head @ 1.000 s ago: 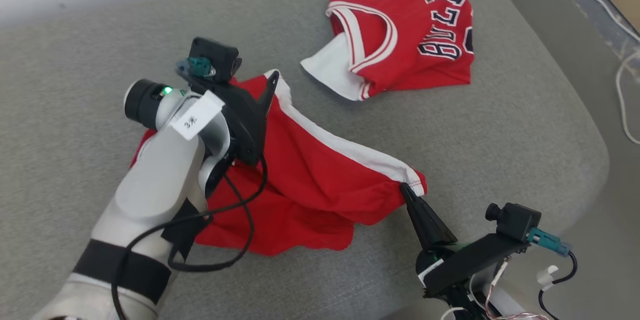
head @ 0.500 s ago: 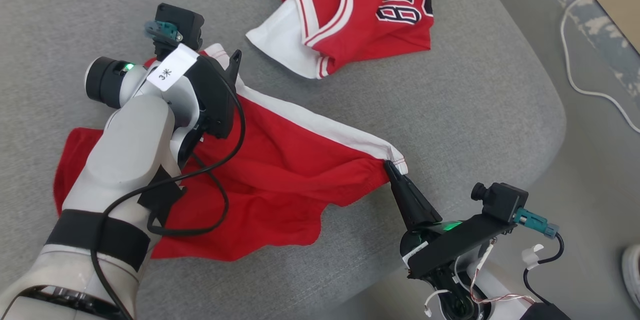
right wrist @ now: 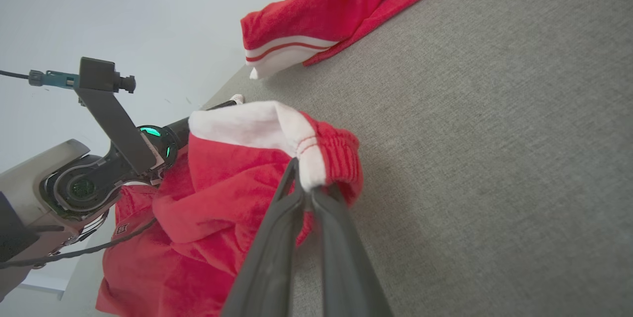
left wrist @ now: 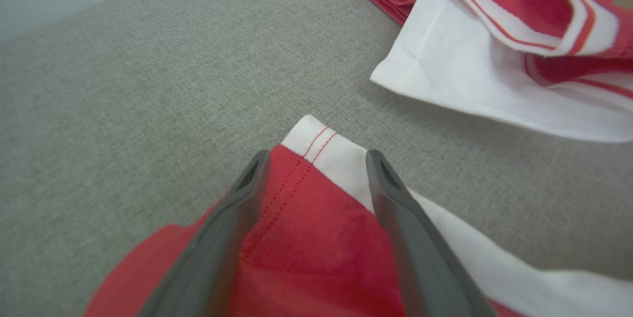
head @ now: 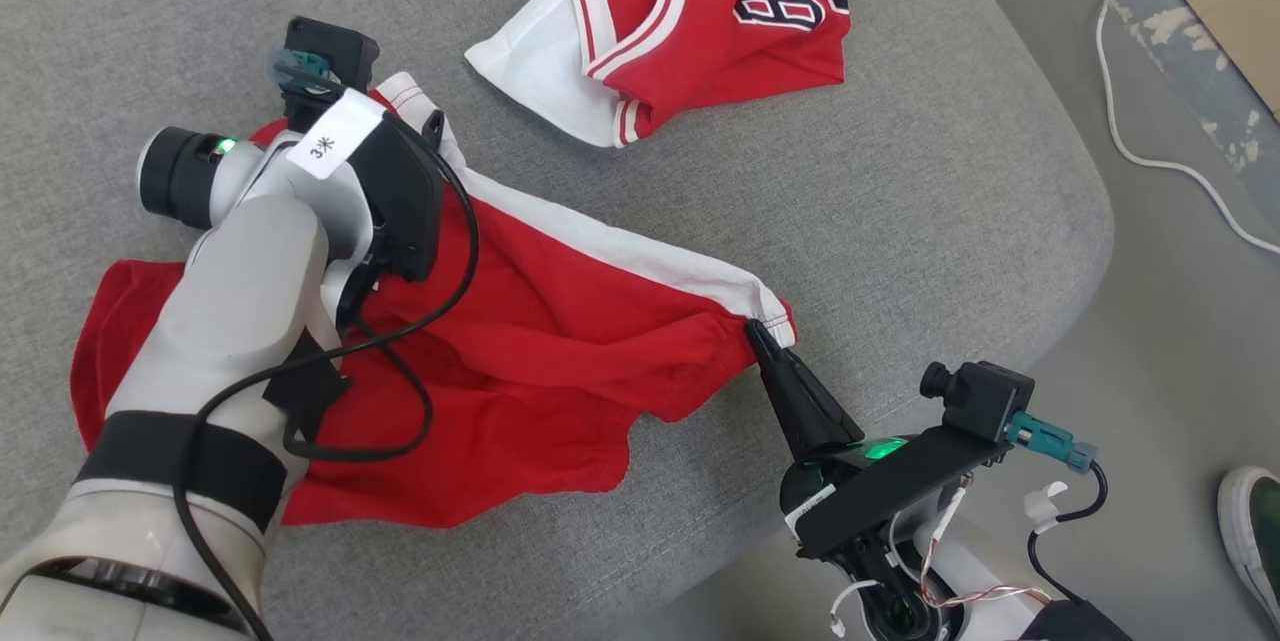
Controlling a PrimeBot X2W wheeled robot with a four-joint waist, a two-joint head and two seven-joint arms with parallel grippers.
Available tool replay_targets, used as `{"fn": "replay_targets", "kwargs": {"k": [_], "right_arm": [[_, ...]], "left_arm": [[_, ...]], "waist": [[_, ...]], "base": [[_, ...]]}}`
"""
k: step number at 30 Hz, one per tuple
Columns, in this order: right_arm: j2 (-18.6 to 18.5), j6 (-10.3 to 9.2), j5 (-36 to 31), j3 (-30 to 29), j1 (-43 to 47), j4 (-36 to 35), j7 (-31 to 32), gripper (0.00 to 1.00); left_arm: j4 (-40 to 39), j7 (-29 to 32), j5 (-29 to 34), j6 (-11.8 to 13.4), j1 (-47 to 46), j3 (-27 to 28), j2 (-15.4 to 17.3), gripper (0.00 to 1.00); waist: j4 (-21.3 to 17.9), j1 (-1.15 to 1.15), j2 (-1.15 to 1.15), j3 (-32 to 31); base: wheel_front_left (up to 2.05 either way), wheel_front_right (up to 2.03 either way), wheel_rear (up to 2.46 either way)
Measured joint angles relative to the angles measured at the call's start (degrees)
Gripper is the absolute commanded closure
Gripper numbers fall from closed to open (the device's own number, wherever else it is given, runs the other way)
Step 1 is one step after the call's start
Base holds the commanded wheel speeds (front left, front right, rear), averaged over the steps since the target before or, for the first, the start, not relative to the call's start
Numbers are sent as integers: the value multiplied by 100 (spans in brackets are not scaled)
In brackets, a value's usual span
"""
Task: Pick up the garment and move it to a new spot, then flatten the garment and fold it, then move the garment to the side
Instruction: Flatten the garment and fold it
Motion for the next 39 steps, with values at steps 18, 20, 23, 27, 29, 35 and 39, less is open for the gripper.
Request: {"fn": "replay_targets", "kwargs": {"k": [18, 20, 23, 27, 29, 35, 39], "right_arm": [[59, 0, 9, 200, -198, 5, -43, 100], [29, 0, 10, 169, -198, 49, -45, 100], [-8, 0, 46, 141, -214, 74, -46, 100], [-49, 0, 54, 103, -227, 90, -47, 100], [-109, 0, 55, 64, -228, 103, -47, 100], [-290, 0, 58, -380, -239, 70, -47, 100], [-382, 0, 90, -1012, -321, -108, -47, 100]], "left_arm": [[505, 63, 249, -18, -421, -265, 75, 95], [517, 62, 256, -56, -423, -303, 18, 100], [533, 44, 256, -67, -423, -375, -55, 100], [450, -230, 238, -109, -430, -359, -127, 100], [345, -433, 149, -109, -478, -265, -192, 100], [47, -976, -189, -118, -756, -44, -235, 100], [-363, -1296, -479, -120, -779, -104, -165, 100]], "waist": [[-204, 0, -1, 182], [-190, 0, -1, 155], [-144, 0, 0, 103], [-47, 0, 0, 17], [21, 0, 0, -32], [306, 0, -1, -208], [555, 0, 0, -356]], "base": [[0, 0, 0], [0, 0, 0], [0, 0, 0], [0, 0, 0], [0, 0, 0], [0, 0, 0], [0, 0, 0]]}}
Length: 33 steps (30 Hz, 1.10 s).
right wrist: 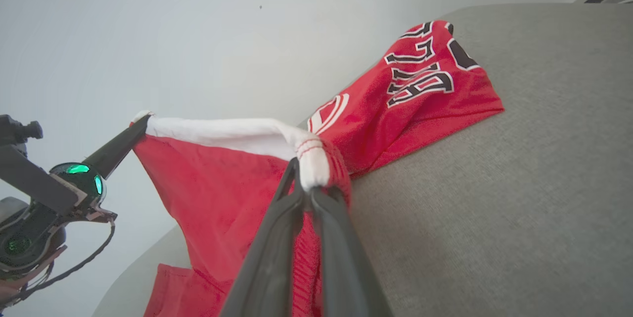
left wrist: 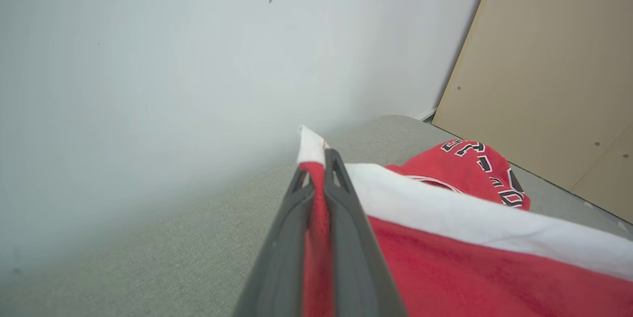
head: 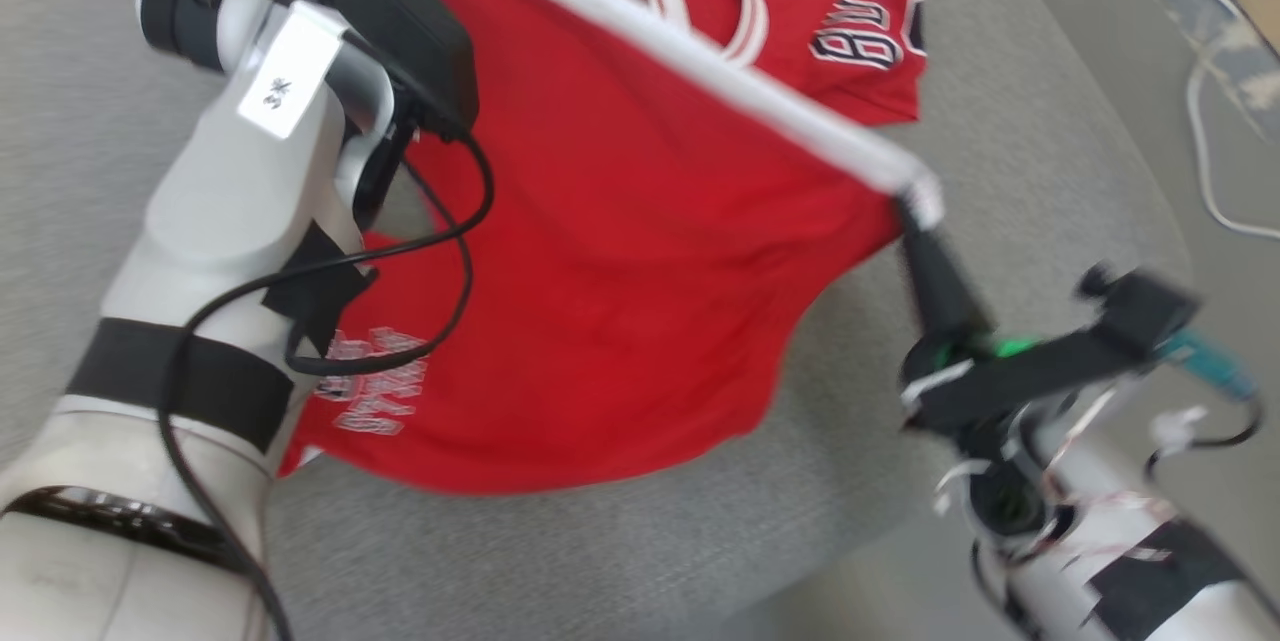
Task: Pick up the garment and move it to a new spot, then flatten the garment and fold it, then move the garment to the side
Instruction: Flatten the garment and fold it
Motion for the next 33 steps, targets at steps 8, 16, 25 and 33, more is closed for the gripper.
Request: {"fn": "replay_targets", "kwargs": {"k": [8, 16, 25, 33], "right_arm": [[-263, 1, 20, -949, -472, -583, 0, 100], [-709, 16, 267, -1126, -321, -1190, 0, 100], [-1567, 26, 698, -790, 1666, -1958, 118, 100], [-1960, 34, 994, -576, 2660, -2732, 211, 100]], "left_arm": [[-1255, -455, -850, -41, 540, -470, 692, 100], [-2684, -659, -1859, -45, 1395, -463, 1243, 100], [-4600, -522, -2889, -45, 3992, -693, 1936, 100], [-5923, -486, -3570, -45, 6078, -698, 2717, 100]], "waist": [[557, 0, -1, -421], [1173, -1, -1, -905], [1873, -1, -1, -1397], [2233, -2, -2, -1622]], "base": [[0, 0, 0], [0, 0, 0], [0, 0, 0], [0, 0, 0]]}}
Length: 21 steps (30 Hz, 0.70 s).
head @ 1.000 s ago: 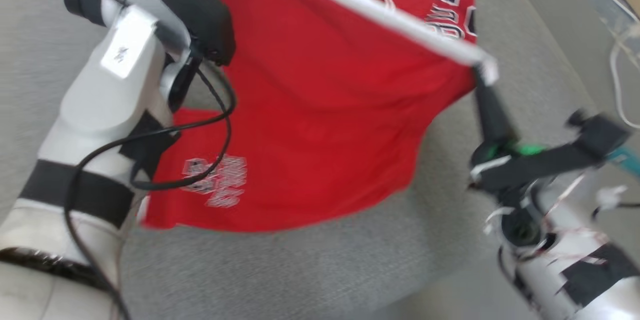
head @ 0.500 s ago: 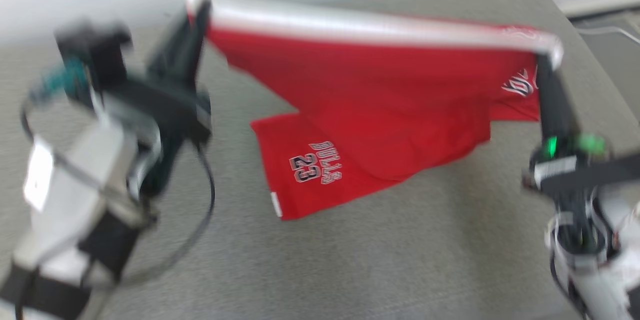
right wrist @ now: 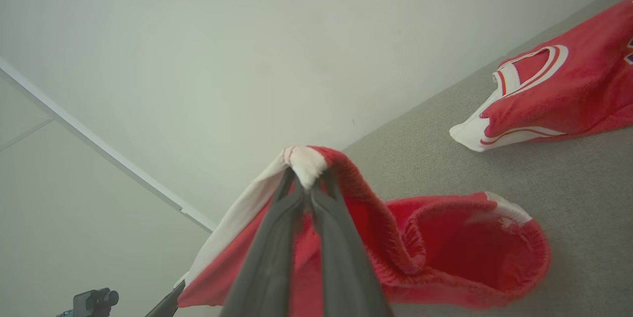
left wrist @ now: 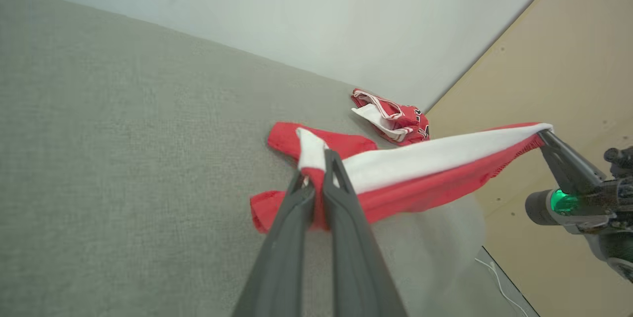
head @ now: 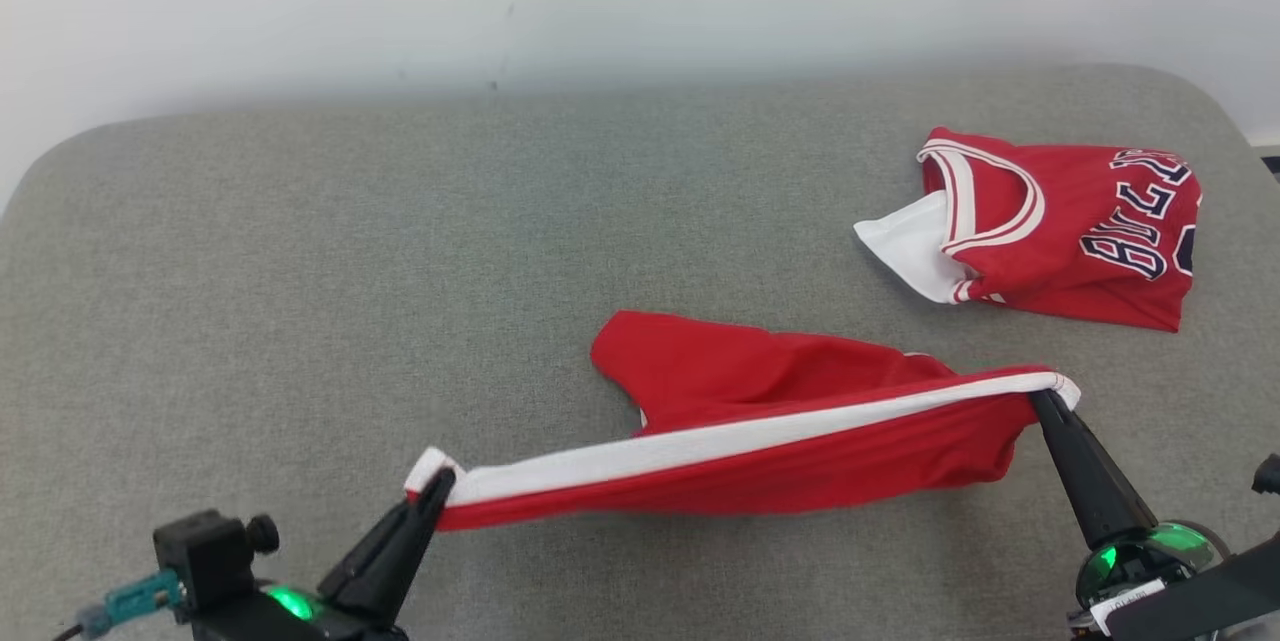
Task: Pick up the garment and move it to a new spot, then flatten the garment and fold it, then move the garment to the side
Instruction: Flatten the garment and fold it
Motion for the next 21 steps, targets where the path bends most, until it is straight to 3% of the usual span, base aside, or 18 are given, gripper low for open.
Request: {"fn": "replay_targets", "kwargs": {"k": [3, 8, 11, 17, 21], "right_arm": [[-15, -1, 44, 35, -94, 3, 47, 100], [232, -1, 42, 245, -1311, 264, 336, 100], [567, -2, 51, 282, -2256, 732, 520, 100], [1252, -11, 216, 266, -4404, 2103, 958, 100], [1926, -10, 331, -126, -6137, 3226, 972, 100]], "left_arm": [[-138, 93, -103, 0, 93, 18, 73, 100], [-221, 279, -176, 4, -776, 290, 136, 100], [-30, 587, -267, 5, -1673, 425, 126, 100], [1148, 1422, -234, 14, -3694, 374, -131, 100], [2024, 1226, 123, 130, -5608, 856, -497, 100]], "waist": [[10, 1, 1, 96], [-61, 2, 1, 316], [-116, 2, 1, 462], [-222, 4, 2, 755], [-325, 4, 2, 1013]], "base": [[0, 0, 0], [0, 0, 0], [0, 0, 0], [0, 0, 0], [0, 0, 0]]}}
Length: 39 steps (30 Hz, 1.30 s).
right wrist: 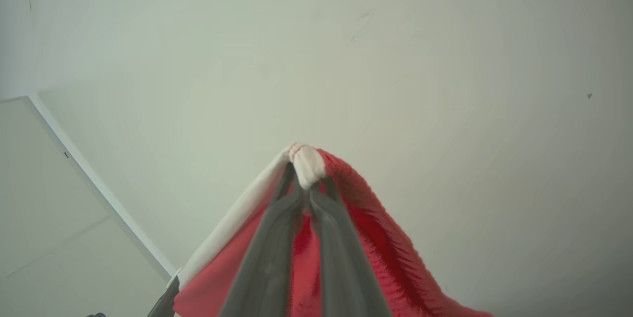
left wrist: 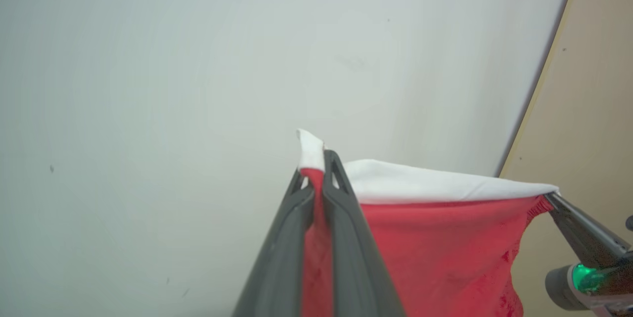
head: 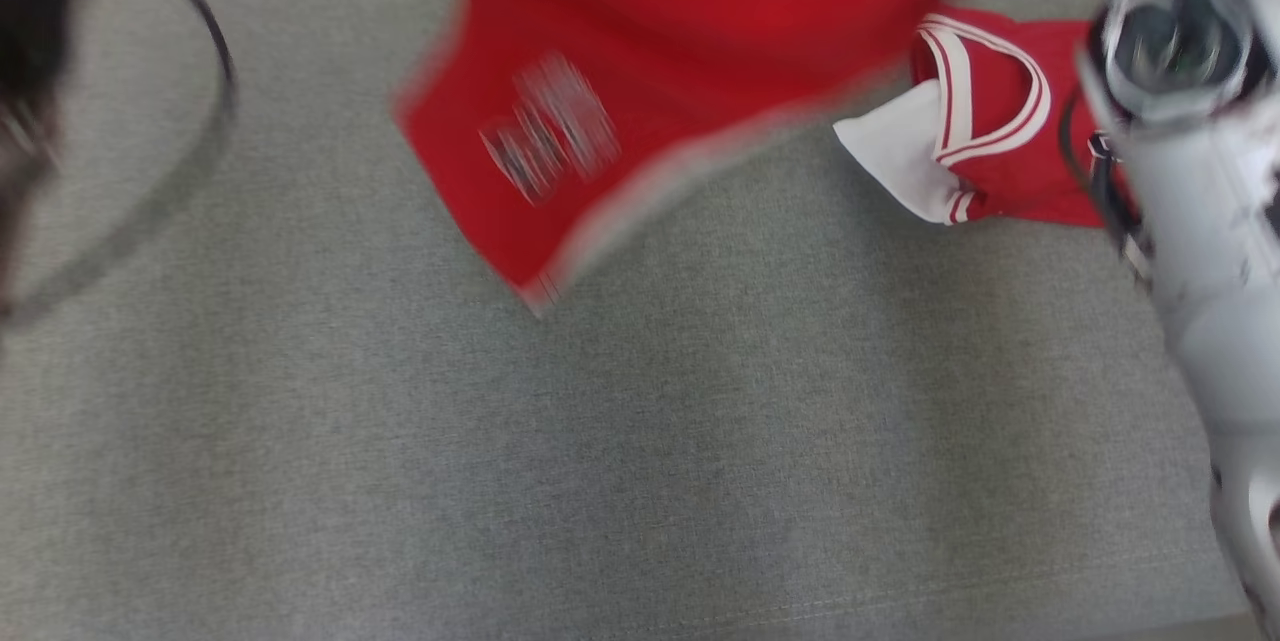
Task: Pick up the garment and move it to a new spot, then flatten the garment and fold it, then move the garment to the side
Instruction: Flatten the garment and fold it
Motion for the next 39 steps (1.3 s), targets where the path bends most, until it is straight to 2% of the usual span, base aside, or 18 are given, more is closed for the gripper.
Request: {"fn": "replay_targets", "kwargs": {"k": [3, 6, 10, 14, 18, 21, 28, 39], "right_arm": [[269, 0, 213, -226, -926, 354, -247, 100], [140, 2, 229, -140, -1174, 347, -264, 100], [-148, 1, 264, 350, -220, 508, -15, 100], [-354, 0, 267, 728, 1019, 653, 144, 100], [-681, 0, 319, 943, 1967, 555, 205, 100], [-698, 0, 316, 1133, 2440, 405, 183, 100], [-1172, 1, 3, 1562, 3250, -90, -55, 100], [-1746, 1, -644, 2285, 4195, -759, -697, 100]], "left_arm": [[327, -339, 246, -74, -985, 211, -102, 100], [412, -538, 320, -81, -1000, 111, -110, 100], [366, -600, 287, -125, 107, -257, -63, 100], [-213, -722, 123, -123, 1721, -552, 91, 100], [-467, -1000, 67, -124, 2814, -789, 53, 100], [-433, -1221, -88, -125, 3482, -827, 23, 100], [-381, -1438, -42, -125, 4138, -988, -78, 100], [-285, -1559, 532, -125, 5017, -1062, -5, 100]], "waist": [[-82, 0, 0, 177], [-134, -1, -1, 313], [-107, 0, 1, 345], [-34, -2, 0, 244], [48, -2, 0, 142], [102, -2, 0, 56], [217, -3, 0, -137], [230, -3, -1, -447]], "base": [[0, 0, 0], [0, 0, 0], [0, 0, 0], [0, 0, 0], [0, 0, 0], [0, 0, 0], [0, 0, 0], [0, 0, 0]]}}
